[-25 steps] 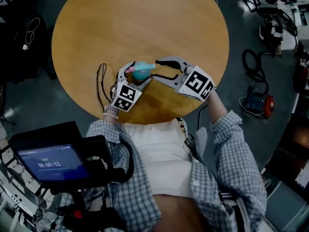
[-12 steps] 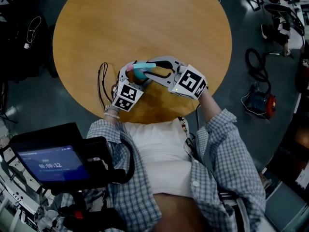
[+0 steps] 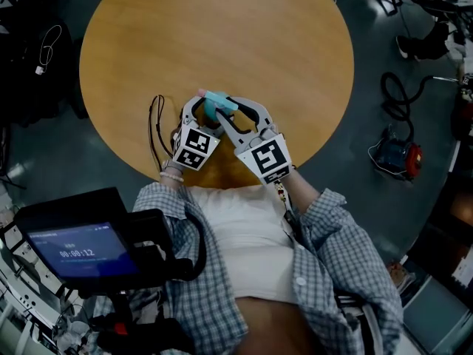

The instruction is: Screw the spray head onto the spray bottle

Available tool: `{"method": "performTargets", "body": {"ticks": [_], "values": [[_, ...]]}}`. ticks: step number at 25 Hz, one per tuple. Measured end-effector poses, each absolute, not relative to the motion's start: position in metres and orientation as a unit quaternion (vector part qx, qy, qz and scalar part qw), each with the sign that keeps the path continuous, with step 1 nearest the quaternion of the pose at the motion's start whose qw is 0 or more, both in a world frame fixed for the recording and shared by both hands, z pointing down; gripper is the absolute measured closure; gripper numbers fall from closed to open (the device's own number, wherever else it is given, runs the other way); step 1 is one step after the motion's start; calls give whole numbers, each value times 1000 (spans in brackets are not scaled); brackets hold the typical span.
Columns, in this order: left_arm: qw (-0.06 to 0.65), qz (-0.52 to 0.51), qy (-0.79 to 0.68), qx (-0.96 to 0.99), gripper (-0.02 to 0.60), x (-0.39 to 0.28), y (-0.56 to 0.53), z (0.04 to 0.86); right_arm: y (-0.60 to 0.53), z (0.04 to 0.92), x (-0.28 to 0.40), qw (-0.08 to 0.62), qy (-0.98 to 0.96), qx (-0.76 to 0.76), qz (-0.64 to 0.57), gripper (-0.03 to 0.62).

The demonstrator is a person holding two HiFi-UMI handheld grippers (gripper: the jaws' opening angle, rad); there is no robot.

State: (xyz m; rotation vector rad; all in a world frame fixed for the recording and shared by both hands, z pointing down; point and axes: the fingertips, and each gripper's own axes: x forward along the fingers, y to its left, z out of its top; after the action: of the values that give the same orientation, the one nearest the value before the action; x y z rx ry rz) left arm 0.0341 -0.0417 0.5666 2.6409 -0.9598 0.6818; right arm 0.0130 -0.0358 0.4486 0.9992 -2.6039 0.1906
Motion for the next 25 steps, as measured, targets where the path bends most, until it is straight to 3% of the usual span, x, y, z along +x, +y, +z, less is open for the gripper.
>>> {"method": "performTargets", "body": {"ticks": [7, 25], "values": [[123, 236, -333, 905, 206, 34, -44, 567, -37, 450, 14, 178, -879, 435, 73, 477], [121, 234, -329, 907, 206, 35, -42, 567, -32, 444, 47, 231, -961, 144, 55, 456]]}}
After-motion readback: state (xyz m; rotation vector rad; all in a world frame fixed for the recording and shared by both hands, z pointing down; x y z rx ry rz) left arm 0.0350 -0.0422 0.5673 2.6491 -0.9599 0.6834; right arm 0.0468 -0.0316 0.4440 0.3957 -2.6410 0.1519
